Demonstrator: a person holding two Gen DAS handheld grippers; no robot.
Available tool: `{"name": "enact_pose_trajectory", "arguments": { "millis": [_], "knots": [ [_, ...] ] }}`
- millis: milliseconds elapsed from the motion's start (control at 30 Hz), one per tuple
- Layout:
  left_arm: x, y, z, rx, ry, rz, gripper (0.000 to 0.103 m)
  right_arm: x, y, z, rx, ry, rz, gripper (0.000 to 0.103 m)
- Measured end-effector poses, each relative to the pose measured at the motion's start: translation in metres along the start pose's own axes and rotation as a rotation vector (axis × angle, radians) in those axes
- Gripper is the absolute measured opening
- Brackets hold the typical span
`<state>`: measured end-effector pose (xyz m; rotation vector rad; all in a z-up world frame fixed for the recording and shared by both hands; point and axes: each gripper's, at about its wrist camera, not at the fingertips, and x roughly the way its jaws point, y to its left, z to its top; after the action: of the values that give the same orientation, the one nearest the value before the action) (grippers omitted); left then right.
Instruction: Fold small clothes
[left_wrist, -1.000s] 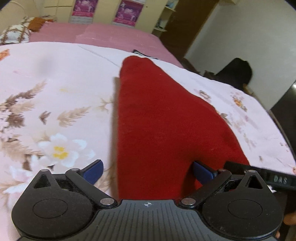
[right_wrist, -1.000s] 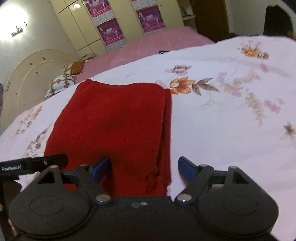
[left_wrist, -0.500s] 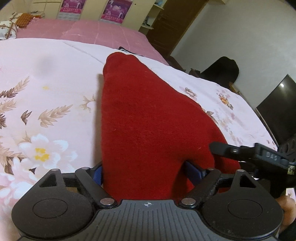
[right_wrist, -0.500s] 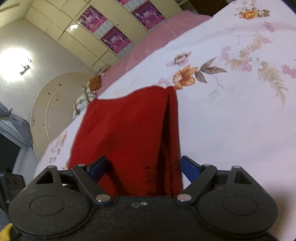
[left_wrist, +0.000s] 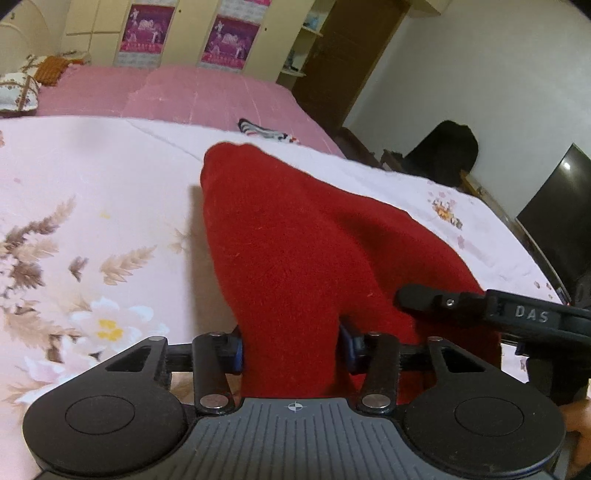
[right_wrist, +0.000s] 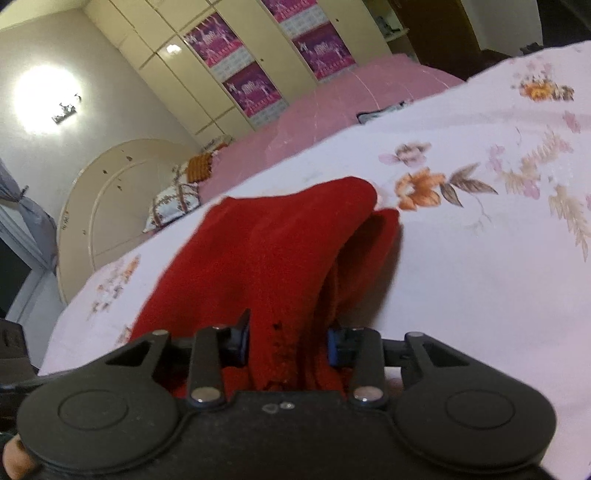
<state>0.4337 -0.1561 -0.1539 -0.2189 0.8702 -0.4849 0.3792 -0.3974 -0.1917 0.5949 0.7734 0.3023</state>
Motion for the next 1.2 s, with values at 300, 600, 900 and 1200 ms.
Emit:
{"name": "enact_pose_trajectory", "arguments": {
  "millis": [300,600,900,1200],
  "knots": [
    [-0.075,0.04,0.006,0.02,-0.075,0.033,0.046,-0.005,0.069,-0.005,-0.042,-0.028,0.068,0.036],
    [-0.166,0.154,-0.008,-0.035,-0.125,0.121,0.046,0.043,0.186,-0.046,-0.085,0.0,0.143,0.035],
    [-0.19,0.271,-0.015,-0.102,-0.129,0.207,0.046,0.125,0.272,-0.073,-0.111,0.064,0.191,0.035],
    [-0.157,0.336,-0.031,-0.1,-0.094,0.231,0.069,0.183,0.273,-0.098,-0.101,0.095,0.053,0.048]
  ]
}}
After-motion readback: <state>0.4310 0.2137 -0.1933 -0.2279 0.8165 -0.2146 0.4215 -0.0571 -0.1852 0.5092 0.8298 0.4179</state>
